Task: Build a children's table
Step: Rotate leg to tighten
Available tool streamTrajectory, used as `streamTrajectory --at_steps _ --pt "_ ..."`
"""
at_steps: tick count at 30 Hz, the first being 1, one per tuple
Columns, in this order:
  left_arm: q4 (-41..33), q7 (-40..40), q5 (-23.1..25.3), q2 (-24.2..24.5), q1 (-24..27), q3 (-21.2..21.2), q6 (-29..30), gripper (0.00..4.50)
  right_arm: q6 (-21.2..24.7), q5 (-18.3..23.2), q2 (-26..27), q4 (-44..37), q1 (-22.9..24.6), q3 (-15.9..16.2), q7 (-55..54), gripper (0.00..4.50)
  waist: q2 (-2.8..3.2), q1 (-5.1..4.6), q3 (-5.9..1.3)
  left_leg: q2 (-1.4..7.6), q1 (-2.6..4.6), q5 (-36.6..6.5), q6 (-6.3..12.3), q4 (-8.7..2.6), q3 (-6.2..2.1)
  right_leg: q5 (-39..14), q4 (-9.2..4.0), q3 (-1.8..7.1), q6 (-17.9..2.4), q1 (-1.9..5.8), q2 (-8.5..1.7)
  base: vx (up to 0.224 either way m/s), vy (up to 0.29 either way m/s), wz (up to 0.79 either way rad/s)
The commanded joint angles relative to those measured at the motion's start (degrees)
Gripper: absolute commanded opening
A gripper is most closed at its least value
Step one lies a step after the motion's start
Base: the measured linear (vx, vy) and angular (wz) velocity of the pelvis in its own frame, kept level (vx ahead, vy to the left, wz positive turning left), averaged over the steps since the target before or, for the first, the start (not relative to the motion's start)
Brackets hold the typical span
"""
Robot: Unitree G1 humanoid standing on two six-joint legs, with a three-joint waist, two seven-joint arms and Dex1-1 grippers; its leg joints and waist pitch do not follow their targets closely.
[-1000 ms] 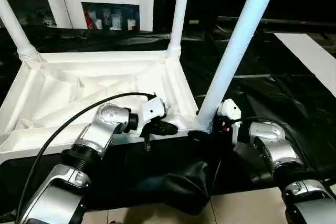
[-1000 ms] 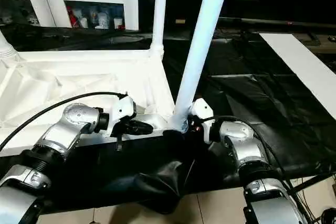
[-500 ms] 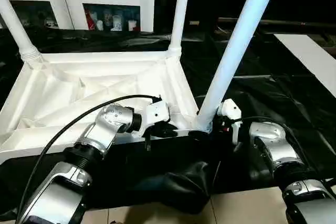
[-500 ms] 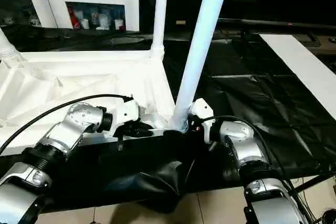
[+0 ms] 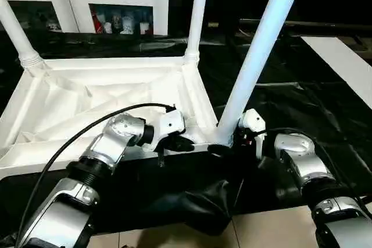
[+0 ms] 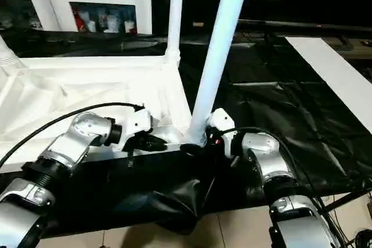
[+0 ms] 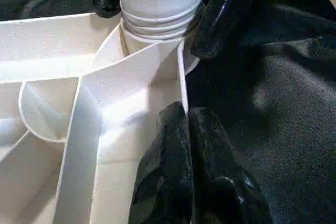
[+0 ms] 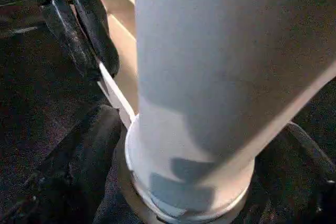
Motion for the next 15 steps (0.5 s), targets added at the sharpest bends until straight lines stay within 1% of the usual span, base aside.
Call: streamTrajectory --at_steps 1,2,3,4,6,7,8,9,12,13,15 --pt "1.3 -2.6 2.3 0.3 1.6 -3.4 1.0 0.02 1.0 1.0 -0.1 0.5 -1.4 -0.4 1.1 3.79 0.47 -0.09 -3.16 1.55 0.22 -10.7 4.04 -3.40 -0.03 -6.6 -3.90 2.55 -15.0 2.97 -3.23 0.000 0.000 0.00" --pt "1.3 -2.5 2.3 0.3 1.6 -3.5 1.1 0.02 1.3 1.4 0.0 0.4 -1.4 -0.5 1.6 3.79 0.39 -0.07 -3.16 1.57 0.23 -10.6 4.11 -3.38 -0.03 -6.4 -3.87 2.57 -15.1 2.97 -3.25 0.000 0.000 0.00" --pt "1.3 -2.5 2.3 0.3 1.6 -3.5 1.2 0.00 1.5 1.5 0.0 0.3 -1.4 -0.6 1.9 3.65 0.28 -0.10 -3.18 1.56 0.19 -10.5 4.22 -3.37 -0.03 -6.3 -3.86 2.57 -15.1 3.01 -3.22 0.000 0.000 0.00" --pt "1.2 -2.4 2.3 0.3 1.6 -3.5 1.3 0.00 1.6 1.6 0.1 0.4 -1.4 -0.8 2.0 3.50 0.29 -0.06 -3.18 1.60 0.22 -10.3 4.30 -3.37 -0.03 -6.2 -3.82 2.57 -15.1 2.98 -3.26 0.000 0.000 0.00" --pt "1.2 -2.3 2.2 0.4 1.7 -3.5 1.4 0.00 2.0 2.0 0.2 0.4 -1.5 -1.1 2.6 3.40 0.31 -0.02 -3.21 1.57 0.18 -9.8 4.48 -3.32 -0.01 -5.6 -3.77 2.60 -15.2 3.03 -3.31 0.000 0.000 0.00" --pt "1.2 -2.3 2.1 0.4 1.7 -3.5 1.4 0.00 2.2 2.2 0.2 0.5 -1.5 -1.3 2.8 3.25 0.31 0.00 -3.23 1.58 0.19 -9.4 4.58 -3.30 0.00 -5.2 -3.70 2.58 -15.4 3.01 -3.29 0.000 0.000 0.00" --pt "1.2 -2.3 2.1 0.4 1.8 -3.5 1.4 0.00 2.3 2.3 0.2 0.6 -1.4 -1.4 3.0 3.25 0.28 0.00 -3.25 1.56 0.20 -9.3 4.68 -3.26 0.03 -5.0 -3.68 2.58 -15.5 3.04 -3.30 0.000 0.000 0.00" --pt "1.2 -2.2 2.1 0.4 1.8 -3.5 1.5 0.00 2.3 2.3 0.2 0.7 -1.4 -1.4 3.0 3.03 0.29 -0.01 -3.24 1.56 0.17 -9.3 4.75 -3.27 0.02 -4.9 -3.67 2.57 -15.5 3.05 -3.28 0.000 0.000 0.00" --pt "1.1 -2.2 2.1 0.4 1.9 -3.5 1.5 0.00 2.5 2.5 0.1 0.9 -1.2 -1.6 2.9 2.93 0.32 0.02 -3.18 1.59 0.22 -9.7 4.55 -3.31 0.02 -6.0 -3.79 2.54 -15.3 2.97 -3.30 0.000 0.000 0.00" --pt "1.0 -2.2 2.2 0.4 2.0 -3.6 1.6 0.00 2.4 2.4 0.1 1.0 -1.0 -1.6 2.9 2.78 0.38 0.05 -3.21 1.59 0.25 -9.7 4.37 -3.31 0.00 -6.2 -3.79 2.54 -15.2 2.99 -3.33 0.000 0.000 0.00" --pt "1.0 -2.2 2.2 0.5 2.0 -3.6 1.6 0.00 2.4 2.4 0.0 0.9 -0.9 -1.6 3.0 2.71 0.32 0.03 -3.27 1.58 0.23 -9.4 4.36 -3.27 0.01 -5.7 -3.72 2.57 -15.2 3.02 -3.30 0.000 0.000 0.00"
